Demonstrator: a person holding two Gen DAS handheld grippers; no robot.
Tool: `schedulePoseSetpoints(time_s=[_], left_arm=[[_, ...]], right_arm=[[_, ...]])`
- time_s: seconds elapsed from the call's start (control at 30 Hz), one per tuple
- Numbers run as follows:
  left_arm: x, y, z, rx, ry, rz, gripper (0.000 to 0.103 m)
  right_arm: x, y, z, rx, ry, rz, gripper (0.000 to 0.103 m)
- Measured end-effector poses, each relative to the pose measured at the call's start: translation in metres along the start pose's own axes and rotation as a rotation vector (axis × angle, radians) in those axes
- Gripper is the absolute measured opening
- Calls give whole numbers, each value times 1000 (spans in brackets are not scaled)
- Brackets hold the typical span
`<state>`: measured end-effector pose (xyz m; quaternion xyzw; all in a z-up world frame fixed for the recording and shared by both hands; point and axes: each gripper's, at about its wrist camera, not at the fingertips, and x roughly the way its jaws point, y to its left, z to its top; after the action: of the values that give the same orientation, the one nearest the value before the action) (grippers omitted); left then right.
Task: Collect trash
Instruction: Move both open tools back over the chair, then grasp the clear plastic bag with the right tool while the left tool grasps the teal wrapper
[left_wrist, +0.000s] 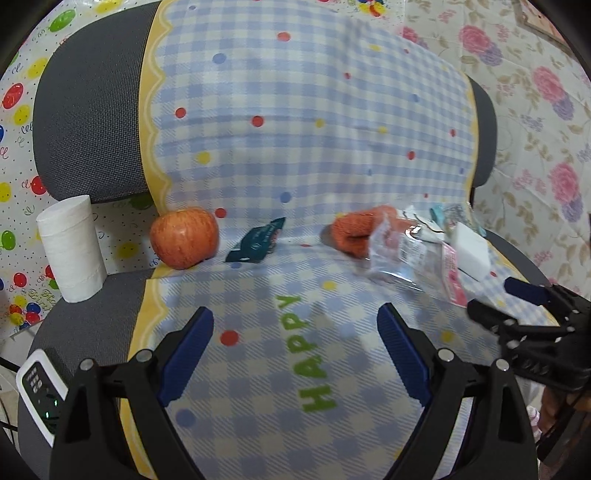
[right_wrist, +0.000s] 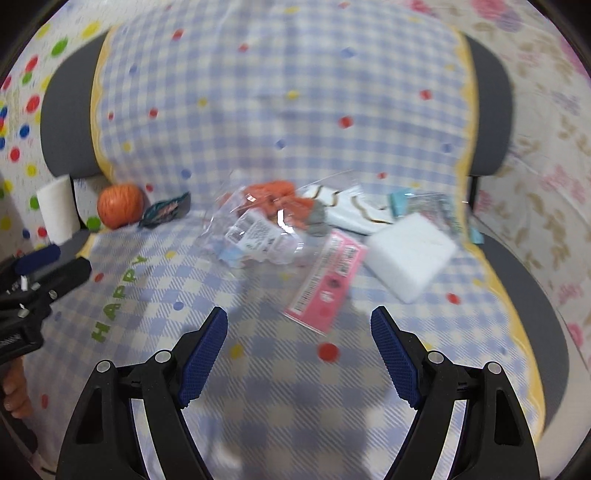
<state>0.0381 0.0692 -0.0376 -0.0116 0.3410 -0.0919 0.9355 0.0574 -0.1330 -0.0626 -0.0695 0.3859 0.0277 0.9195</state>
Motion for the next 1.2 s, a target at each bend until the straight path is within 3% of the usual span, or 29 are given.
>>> schedulePoseSetpoints(time_s=[0.4, 0.47, 0.6, 0.67, 0.7, 0.77, 0.83, 1.0, 1.13, 1.2], left_arm=[[41, 26, 12, -24, 57, 43, 87], [43, 29, 11, -36, 67, 38, 87], [40, 31, 10, -47, 58, 41, 87], [39, 30, 9, -40, 54, 44, 87], [38, 29, 9, -37, 52, 45, 87], [36, 28, 9, -31, 48, 45, 87], [37, 28, 10, -31, 49, 50, 87], [48, 27, 17, -25, 58, 62, 74], [66, 25, 28, -2, 80, 68, 61], [76, 24, 33, 5, 89, 71, 60]], right_arm=[[63, 40, 22, -238, 115, -91, 78], [66, 42, 24, -259, 110, -122, 67], [62, 44, 24, -267, 93, -113, 34], [50, 44, 23, -266, 40, -126, 23], [41, 40, 24, -243, 14, -113, 12], [22, 26, 28, -164, -34, -60, 4], [7, 13, 34, -91, -72, -1, 2], [-23, -9, 51, 50, -179, 143, 2], [-25, -13, 59, 90, -206, 192, 2], [-20, -16, 62, 109, -199, 205, 2]])
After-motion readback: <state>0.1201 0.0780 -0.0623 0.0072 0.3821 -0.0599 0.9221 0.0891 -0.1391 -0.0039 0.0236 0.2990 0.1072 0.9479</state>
